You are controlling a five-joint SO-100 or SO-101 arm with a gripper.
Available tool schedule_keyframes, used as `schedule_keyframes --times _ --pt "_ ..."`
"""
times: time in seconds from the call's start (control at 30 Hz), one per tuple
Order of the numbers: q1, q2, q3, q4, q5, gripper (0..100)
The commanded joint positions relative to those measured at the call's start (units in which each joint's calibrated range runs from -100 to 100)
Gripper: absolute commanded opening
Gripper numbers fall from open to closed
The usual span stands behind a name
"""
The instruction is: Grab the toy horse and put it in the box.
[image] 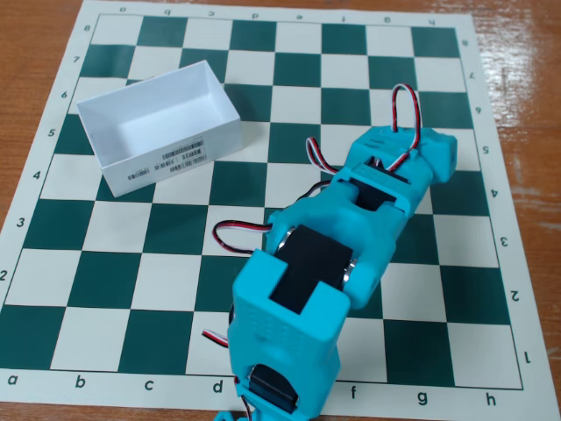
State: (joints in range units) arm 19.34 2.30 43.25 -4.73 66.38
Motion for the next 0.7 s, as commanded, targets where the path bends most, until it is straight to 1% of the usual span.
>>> schedule_keyframes --times 0.0,0.67 --pt "-1.56 0.71 -2.6 -1.58 -0.86 35" --pt "-0.77 9.56 -7.15 -2.17 -0.96 35"
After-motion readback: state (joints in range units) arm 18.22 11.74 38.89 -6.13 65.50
